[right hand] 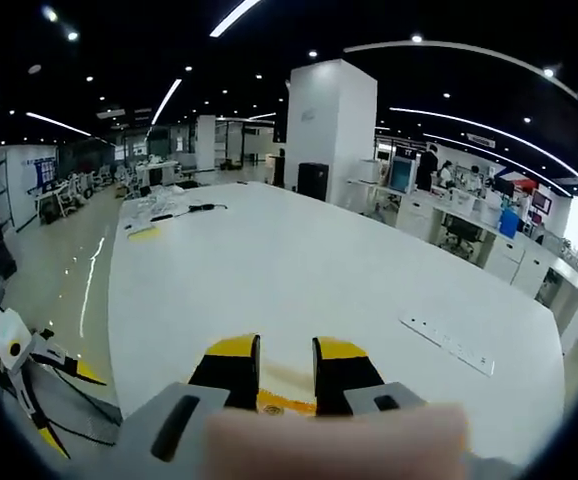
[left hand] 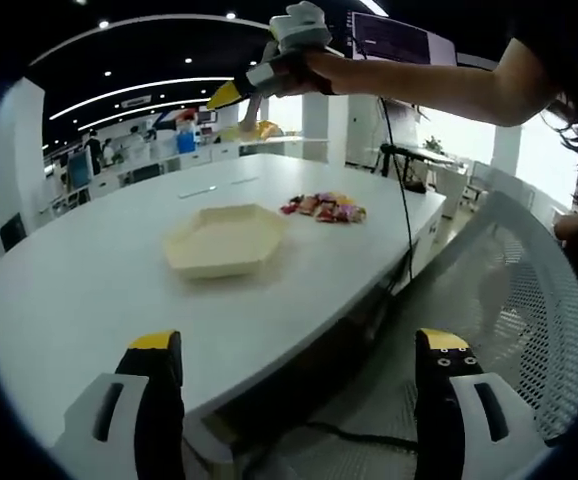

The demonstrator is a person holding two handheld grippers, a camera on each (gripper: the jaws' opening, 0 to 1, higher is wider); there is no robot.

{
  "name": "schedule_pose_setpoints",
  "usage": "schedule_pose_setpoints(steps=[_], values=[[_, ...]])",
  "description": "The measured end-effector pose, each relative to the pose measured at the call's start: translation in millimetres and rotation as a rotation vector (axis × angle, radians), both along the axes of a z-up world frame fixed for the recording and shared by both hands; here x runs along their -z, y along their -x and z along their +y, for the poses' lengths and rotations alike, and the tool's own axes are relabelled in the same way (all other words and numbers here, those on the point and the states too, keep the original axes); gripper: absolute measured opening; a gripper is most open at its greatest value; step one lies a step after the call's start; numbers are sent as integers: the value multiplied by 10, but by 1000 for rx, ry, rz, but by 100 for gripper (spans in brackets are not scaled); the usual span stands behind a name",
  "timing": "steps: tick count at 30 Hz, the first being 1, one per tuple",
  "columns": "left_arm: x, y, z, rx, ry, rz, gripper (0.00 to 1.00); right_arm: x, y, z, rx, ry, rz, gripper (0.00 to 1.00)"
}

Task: Place the target food into the container with the food tongs after gripping and lifting it, then release it inside without dropping or visibly crushing the food.

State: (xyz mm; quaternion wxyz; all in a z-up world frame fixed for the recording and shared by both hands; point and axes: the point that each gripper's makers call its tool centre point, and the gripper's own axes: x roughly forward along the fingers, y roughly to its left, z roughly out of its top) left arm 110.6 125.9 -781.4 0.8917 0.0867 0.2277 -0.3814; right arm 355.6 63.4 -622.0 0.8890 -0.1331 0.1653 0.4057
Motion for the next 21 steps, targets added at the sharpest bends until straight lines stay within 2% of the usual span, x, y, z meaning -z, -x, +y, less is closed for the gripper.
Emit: schedule_pose_setpoints(steps=[8, 10, 12, 21], values=[[1, -14, 17, -16, 12, 5, 93, 22, -20, 287, -44, -22, -7, 21], [9, -22, 31, -22, 6, 5, 93, 1, -47, 326, -49, -20, -39, 22], [11, -28, 39, -27, 6, 6, 93, 21, -49, 354, -55, -43, -5, 24], [35, -28, 49, -32, 0, 18, 94, 83, -98, 267, -51, -40, 7, 25]])
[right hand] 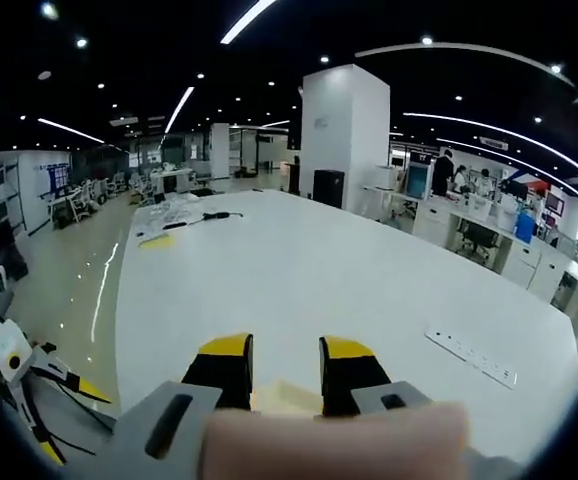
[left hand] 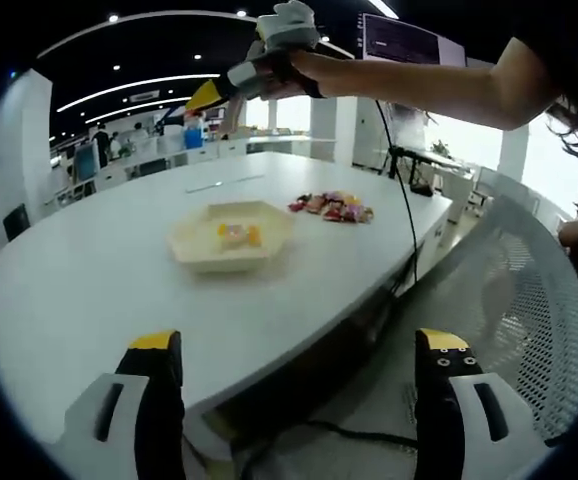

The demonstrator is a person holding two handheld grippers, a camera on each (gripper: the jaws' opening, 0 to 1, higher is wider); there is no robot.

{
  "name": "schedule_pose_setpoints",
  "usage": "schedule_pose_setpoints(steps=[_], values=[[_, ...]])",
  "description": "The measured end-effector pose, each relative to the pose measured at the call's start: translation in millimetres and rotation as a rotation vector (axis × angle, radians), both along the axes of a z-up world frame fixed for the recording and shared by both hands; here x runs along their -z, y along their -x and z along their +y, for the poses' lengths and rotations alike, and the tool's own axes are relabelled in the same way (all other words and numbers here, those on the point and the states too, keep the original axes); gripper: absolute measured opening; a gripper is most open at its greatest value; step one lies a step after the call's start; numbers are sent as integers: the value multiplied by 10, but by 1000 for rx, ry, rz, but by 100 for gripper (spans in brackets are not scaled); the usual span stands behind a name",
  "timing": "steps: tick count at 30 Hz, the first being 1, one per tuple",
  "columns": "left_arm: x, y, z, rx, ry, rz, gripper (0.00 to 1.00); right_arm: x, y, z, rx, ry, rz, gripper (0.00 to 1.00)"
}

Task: Place the target food into the container with the food tongs after gripping and lifting it, then release it inside without dropping or visibly crushing the food.

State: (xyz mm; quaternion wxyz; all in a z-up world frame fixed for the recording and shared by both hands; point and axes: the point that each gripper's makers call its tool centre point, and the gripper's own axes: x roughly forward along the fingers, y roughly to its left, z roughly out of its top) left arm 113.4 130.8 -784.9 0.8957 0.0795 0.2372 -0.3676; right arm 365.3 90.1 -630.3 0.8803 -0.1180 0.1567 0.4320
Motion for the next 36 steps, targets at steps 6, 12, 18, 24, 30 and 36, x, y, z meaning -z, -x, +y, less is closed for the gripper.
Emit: schedule_pose_setpoints(steps=[6, 12, 18, 24, 30, 36], values=[[21, 12, 4, 1, -7, 12, 93, 3, -9, -134, 20, -8, 2, 25], [54, 23, 13, -4, -17, 33, 93, -80, -68, -439, 82, -27, -16, 25], [64, 33, 7, -1, -18, 40, 94, -124, -109, -790, 136, -26, -34, 25], [76, 33, 12, -1, -19, 47, 94, -70, -84, -1080, 186, -27, -27, 26], [75, 34, 14, -2, -14, 48, 96, 58, -159, -1366, 234, -35, -7, 26], [90, 37, 19, -6, -17, 56, 96, 303, -222, -1612, 282, -33, 27, 27]])
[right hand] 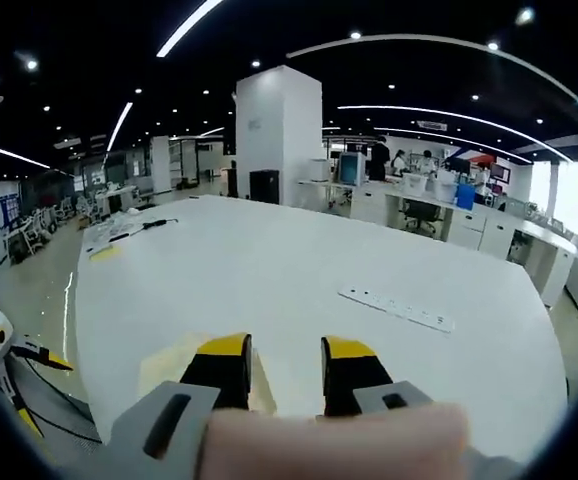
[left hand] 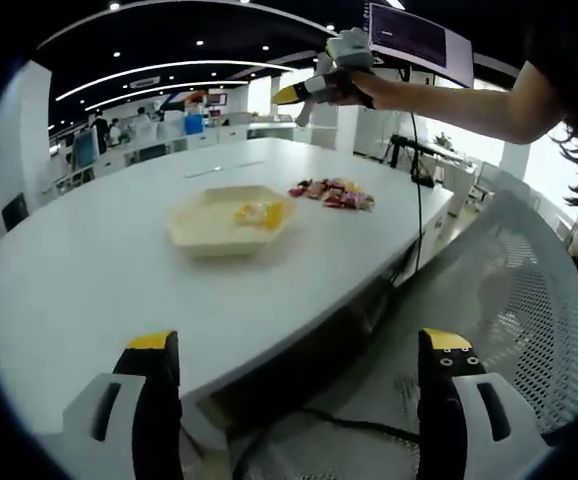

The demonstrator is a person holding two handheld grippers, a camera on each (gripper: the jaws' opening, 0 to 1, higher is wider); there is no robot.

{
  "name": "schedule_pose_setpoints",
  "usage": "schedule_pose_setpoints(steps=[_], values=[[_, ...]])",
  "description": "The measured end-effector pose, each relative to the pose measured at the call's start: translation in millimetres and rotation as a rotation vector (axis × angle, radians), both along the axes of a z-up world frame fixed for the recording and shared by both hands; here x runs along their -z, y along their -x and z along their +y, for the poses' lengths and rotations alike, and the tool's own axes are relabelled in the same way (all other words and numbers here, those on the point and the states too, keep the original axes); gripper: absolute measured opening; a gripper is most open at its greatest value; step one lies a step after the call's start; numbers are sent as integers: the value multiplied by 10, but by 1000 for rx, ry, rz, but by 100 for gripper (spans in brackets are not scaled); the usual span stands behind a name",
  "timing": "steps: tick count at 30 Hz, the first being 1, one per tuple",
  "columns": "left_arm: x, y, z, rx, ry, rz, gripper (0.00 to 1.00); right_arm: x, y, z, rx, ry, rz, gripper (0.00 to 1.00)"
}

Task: Place the target food into the container with the food tongs after gripping and lifting it, then release it inside without dropping or visibly crushing the food.

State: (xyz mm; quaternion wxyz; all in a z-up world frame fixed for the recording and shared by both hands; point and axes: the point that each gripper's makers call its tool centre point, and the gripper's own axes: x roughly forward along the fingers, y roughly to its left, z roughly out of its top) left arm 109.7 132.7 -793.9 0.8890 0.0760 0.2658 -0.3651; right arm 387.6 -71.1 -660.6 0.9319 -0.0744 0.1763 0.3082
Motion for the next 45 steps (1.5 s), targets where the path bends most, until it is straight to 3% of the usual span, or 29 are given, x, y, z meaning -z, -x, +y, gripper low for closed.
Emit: schedule_pose_setpoints(steps=[9, 16, 28, 41, 45], values=[[29, 13, 1, 4, -16, 12, 96, 575, -126, -150, 23, 5, 66, 27], [44, 2, 24, -7, -29, 16, 96, 846, -199, -186, 39, 20, 92, 27], [53, -10, 41, -14, -38, 17, 95, 1150, -300, -304, 99, 1, 145, 27], [63, -3, 42, -12, -42, 22, 94, 1469, -407, -309, 119, 35, 195, 28], [57, -10, 47, -15, -39, 18, 94, 1486, -447, -304, 122, 28, 191, 28]])
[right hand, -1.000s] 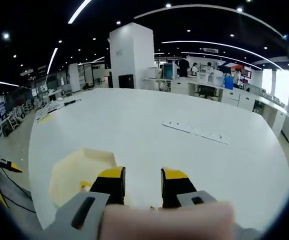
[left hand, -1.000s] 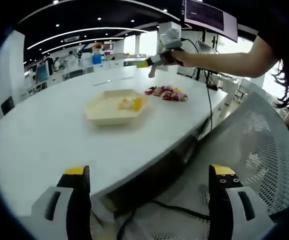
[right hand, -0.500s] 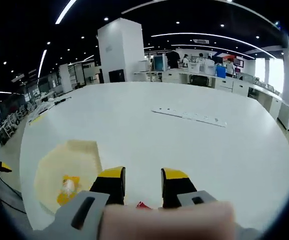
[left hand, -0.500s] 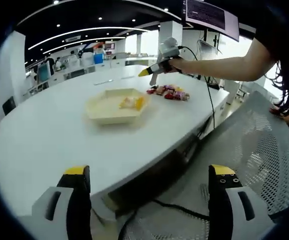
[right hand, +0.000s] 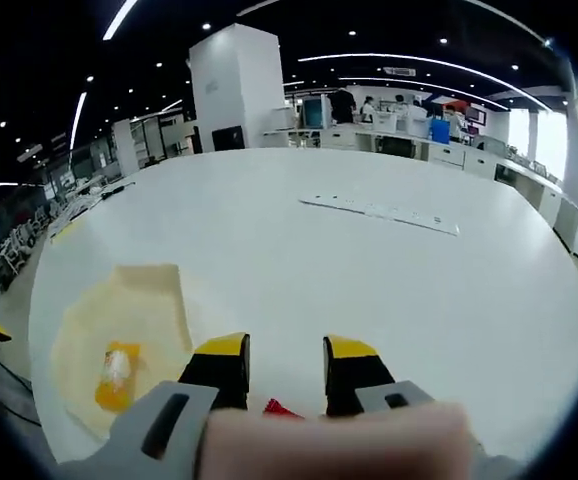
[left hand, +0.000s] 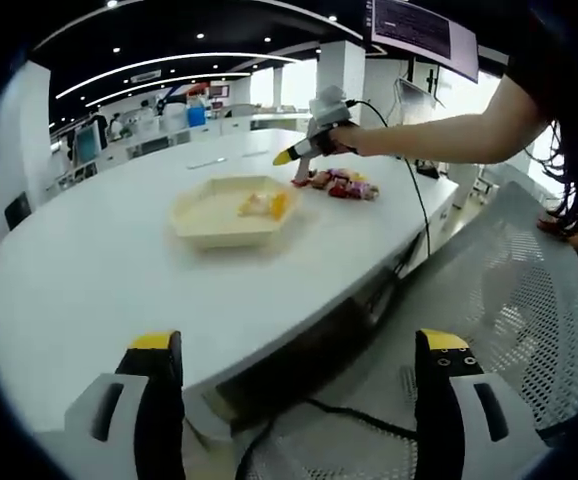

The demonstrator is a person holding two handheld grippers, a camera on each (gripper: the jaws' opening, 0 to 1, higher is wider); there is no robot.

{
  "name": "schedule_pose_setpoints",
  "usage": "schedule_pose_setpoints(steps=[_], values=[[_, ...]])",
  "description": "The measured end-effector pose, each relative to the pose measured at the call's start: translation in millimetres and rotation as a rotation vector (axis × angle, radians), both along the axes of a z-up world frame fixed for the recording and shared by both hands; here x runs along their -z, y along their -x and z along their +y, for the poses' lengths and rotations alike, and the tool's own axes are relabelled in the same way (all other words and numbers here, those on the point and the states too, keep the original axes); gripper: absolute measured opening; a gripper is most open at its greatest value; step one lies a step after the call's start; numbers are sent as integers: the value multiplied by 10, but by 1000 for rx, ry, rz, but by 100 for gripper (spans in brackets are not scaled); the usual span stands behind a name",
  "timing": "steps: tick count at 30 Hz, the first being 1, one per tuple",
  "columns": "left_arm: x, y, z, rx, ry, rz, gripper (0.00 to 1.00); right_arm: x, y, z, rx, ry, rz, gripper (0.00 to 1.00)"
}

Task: Place the target food into the container with the food tongs after gripping and lifting it, then release it inside without dropping or visibly crushing the food.

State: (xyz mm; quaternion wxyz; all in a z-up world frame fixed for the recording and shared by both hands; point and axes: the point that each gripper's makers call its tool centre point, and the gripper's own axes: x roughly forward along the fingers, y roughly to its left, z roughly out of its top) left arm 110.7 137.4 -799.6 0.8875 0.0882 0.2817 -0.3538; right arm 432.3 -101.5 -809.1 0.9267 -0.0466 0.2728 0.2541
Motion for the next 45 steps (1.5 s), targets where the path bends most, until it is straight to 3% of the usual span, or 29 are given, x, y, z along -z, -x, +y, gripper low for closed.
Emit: schedule_pose_setpoints(steps=[8, 9, 10, 11, 21, 23, 27, 29, 36, 40, 45], values=[[4, 5, -1, 1, 1, 4, 92, 22, 91, 93, -60, 91, -27, 27], [3, 5, -3, 2, 1, 3, 92, 151, 142, 88, -94, 165, 1, 26], [5, 5, -2, 2, 0, 4, 92, 39, 57, 110, -122, 230, -116, 25], [5, 5, -1, 2, 1, 4, 92, 84, 131, 178, -99, 163, -46, 24], [5, 11, -1, 3, 3, 5, 90, 47, 102, 64, -20, 110, -51, 17], [-2, 0, 8, -4, 5, 1, 90, 3, 127, 47, -2, 56, -47, 17], [-1, 4, 2, 1, 5, 3, 89, -85, 171, -14, 13, 20, -39, 17], [4, 7, 5, -1, 5, 7, 89, -172, 183, -32, 45, -40, -39, 17], [10, 8, 9, -3, 2, 11, 89, -229, 226, -37, 39, -26, -35, 17], [18, 15, 12, -2, -1, 16, 88, -347, 241, -19, 31, 8, -55, 17], [29, 21, 15, -1, -6, 20, 88, -533, 257, 3, 24, -2, -65, 16]])
